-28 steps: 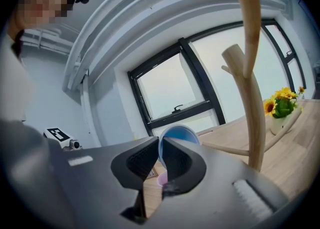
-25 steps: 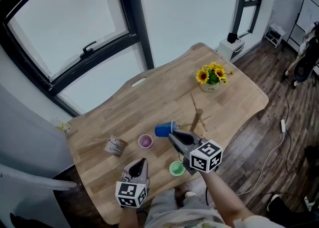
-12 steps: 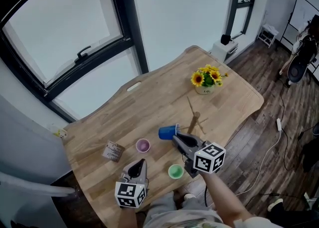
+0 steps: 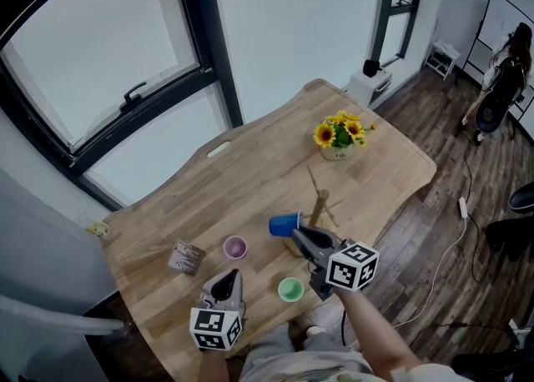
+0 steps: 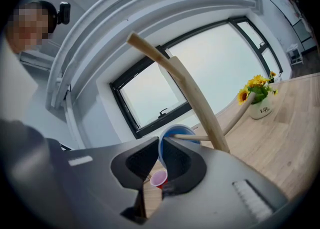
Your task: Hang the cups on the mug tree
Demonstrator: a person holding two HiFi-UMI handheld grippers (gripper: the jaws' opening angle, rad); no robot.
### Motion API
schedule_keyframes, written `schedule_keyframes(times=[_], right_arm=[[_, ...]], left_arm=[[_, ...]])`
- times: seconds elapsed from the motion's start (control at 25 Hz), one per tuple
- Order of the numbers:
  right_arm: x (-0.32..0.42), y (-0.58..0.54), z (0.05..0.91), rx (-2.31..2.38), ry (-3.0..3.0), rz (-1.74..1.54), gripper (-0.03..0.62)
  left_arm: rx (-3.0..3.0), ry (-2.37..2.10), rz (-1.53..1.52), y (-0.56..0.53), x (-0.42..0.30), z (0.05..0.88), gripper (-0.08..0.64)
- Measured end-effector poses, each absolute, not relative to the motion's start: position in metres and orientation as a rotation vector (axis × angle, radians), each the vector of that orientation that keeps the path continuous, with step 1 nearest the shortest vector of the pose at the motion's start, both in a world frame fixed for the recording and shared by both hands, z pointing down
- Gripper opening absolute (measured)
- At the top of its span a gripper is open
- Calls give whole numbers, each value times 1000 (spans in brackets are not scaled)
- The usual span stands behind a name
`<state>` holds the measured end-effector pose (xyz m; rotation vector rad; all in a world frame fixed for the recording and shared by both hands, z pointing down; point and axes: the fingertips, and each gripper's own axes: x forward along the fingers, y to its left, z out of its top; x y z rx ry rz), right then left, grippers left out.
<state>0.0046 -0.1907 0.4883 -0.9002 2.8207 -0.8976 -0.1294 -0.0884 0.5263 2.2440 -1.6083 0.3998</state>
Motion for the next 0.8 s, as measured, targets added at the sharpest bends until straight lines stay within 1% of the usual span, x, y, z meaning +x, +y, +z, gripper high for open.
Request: schedule_keyframes(times=[0.36,0.52,0.8], right_arm=[[17,-191,494,-971,2853,-872,41],[24,-189,499,-1006,2863,-875,29],[37,-189,511,-1070,2884,-883,40]], left_arm=[[2251,-1608,410,-89,-124,525,5],[2251,-1611,411,-86,-123,524,5],[2243,-1616,419,-80,-120,528,5]])
